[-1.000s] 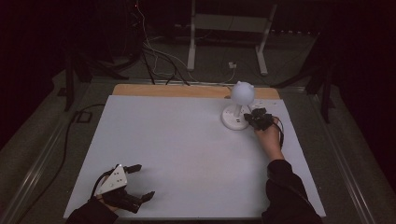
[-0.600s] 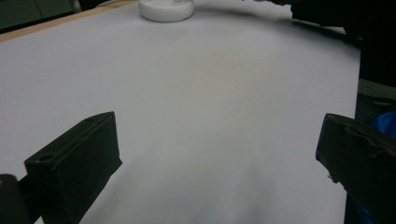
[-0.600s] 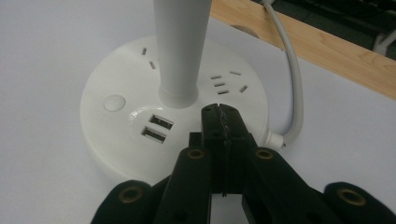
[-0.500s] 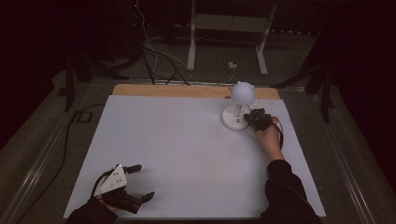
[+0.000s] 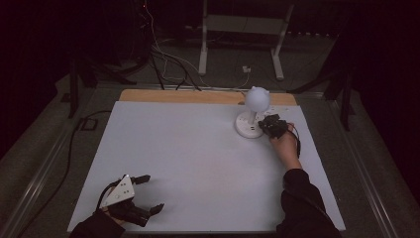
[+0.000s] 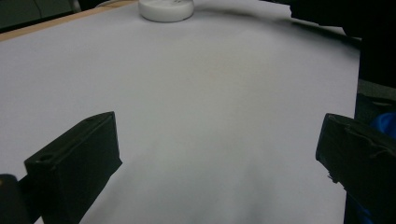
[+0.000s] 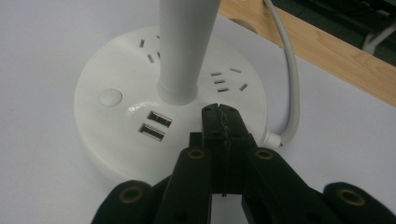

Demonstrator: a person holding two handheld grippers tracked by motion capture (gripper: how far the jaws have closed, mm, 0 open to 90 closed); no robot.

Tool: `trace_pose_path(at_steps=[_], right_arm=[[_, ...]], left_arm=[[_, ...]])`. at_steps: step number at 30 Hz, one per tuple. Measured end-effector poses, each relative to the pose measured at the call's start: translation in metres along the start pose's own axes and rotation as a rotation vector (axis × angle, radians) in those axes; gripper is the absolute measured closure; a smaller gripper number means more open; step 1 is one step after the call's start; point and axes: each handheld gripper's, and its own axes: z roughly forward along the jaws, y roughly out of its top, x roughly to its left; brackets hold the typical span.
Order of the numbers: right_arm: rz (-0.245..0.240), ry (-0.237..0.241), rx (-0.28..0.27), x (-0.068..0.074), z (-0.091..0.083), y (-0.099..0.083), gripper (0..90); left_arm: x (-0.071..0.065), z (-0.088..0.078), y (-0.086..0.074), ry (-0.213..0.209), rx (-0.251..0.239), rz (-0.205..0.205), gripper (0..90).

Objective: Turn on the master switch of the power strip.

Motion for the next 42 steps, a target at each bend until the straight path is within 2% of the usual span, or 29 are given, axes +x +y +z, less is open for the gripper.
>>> trace_pose_path(at_steps=[4, 9, 10, 12, 15, 18, 24, 29, 31, 32, 33, 35, 38, 42], right_arm=[[-0.007, -0.007, 0.004, 0.001, 0.000, 0.001, 90.0], [0.018, -0.006, -0.014, 0.002, -0.001, -0.002, 90.0], [0.016, 0.002, -0.021, 0.002, -0.001, -0.003, 90.0], [-0.006, -0.011, -0.016, 0.004, -0.001, -0.002, 90.0], [0.006, -0.014, -0.019, 0.004, -0.001, 0.000, 90.0], [0.001, -0.021, -0.051, 0.003, -0.004, 0.001, 90.0], [0.050, -0.013, -0.090, -0.007, -0.015, 0.004, 90.0], [0.091, 0.019, -0.105, -0.010, -0.021, 0.006, 90.0], [0.092, 0.031, -0.106, -0.009, -0.022, 0.006, 90.0], [0.095, 0.041, -0.102, -0.009, -0.023, 0.005, 88.3], [0.102, 0.058, -0.102, -0.009, -0.023, 0.005, 80.9], [0.111, 0.077, -0.092, -0.008, -0.023, 0.003, 75.3], [0.114, 0.105, -0.104, -0.006, -0.024, 0.000, 67.0], [0.140, 0.148, -0.127, -0.007, -0.028, -0.001, 49.7]], left_arm=[[0.000, 0.000, 0.000, 0.004, -0.002, -0.002, 0.2], [0.001, 0.000, 0.000, 0.007, -0.002, -0.001, 0.2], [0.001, 0.000, 0.000, 0.008, -0.001, -0.001, 0.2], [0.001, 0.000, 0.000, 0.008, 0.000, -0.001, 0.2], [0.000, -0.001, 0.001, 0.010, -0.003, 0.000, 0.2], [0.001, -0.001, 0.000, 0.010, -0.005, -0.002, 0.2], [0.001, -0.001, 0.000, 0.010, -0.004, -0.005, 0.2], [0.001, -0.001, 0.000, 0.012, -0.003, -0.007, 0.2], [0.001, -0.001, 0.000, 0.013, -0.003, -0.005, 0.2], [0.001, -0.001, 0.000, 0.012, -0.004, -0.005, 0.2], [0.001, -0.001, 0.000, 0.012, -0.003, -0.004, 0.2], [0.001, -0.001, 0.000, 0.012, -0.005, -0.004, 0.2], [0.001, -0.001, 0.000, 0.012, -0.004, -0.004, 0.2], [0.001, -0.001, 0.000, 0.017, -0.004, -0.002, 0.2]])
